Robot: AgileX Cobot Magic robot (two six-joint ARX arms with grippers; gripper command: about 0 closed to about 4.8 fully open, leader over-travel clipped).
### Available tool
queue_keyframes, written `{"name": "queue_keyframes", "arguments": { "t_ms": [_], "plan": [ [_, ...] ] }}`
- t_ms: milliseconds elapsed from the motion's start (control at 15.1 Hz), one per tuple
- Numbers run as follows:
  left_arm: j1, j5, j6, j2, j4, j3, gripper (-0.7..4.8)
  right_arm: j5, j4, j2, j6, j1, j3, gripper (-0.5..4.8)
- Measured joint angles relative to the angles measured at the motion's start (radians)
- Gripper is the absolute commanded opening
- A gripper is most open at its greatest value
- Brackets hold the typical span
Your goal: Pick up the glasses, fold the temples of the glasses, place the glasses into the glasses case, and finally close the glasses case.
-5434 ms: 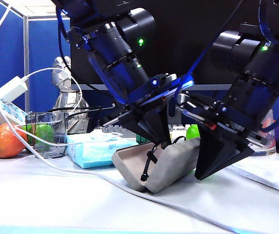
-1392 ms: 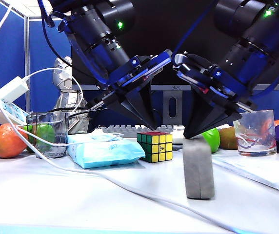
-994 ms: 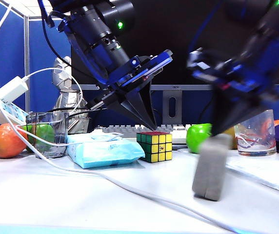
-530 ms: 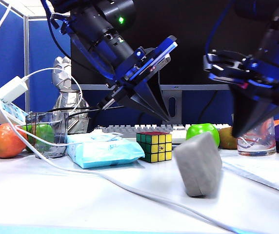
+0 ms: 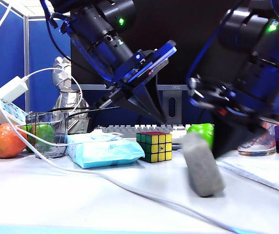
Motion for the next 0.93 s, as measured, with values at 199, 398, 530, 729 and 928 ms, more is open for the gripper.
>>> {"name": "queue_keyframes", "arguments": {
  "t_ms": [199, 398, 530, 729, 928],
  "plan": [
    [0.001, -0.080, -0.027, 0.000, -0.013, 0.000, -0.06, -0.046, 0.027, 0.000, 0.011, 0.000, 0.002, -0.01],
    [0.000, -0.087, -0.027, -0.001, -0.015, 0.000, -0.06, -0.062, 0.028, 0.000, 0.013, 0.000, 0.002, -0.01],
    [0.000, -0.111, -0.026, -0.050, -0.024, -0.002, -0.06, -0.062, 0.032, -0.045, 0.013, 0.000, 0.001, -0.01],
    [0.000, -0.175, 0.028, -0.199, -0.003, 0.000, -0.06, -0.023, 0.079, -0.214, 0.013, 0.000, 0.005, -0.01],
    [0.000, -0.181, 0.095, -0.411, -0.026, 0.000, -0.06, 0.001, 0.069, -0.430, 0.021, 0.000, 0.005, -0.01]
  ]
}}
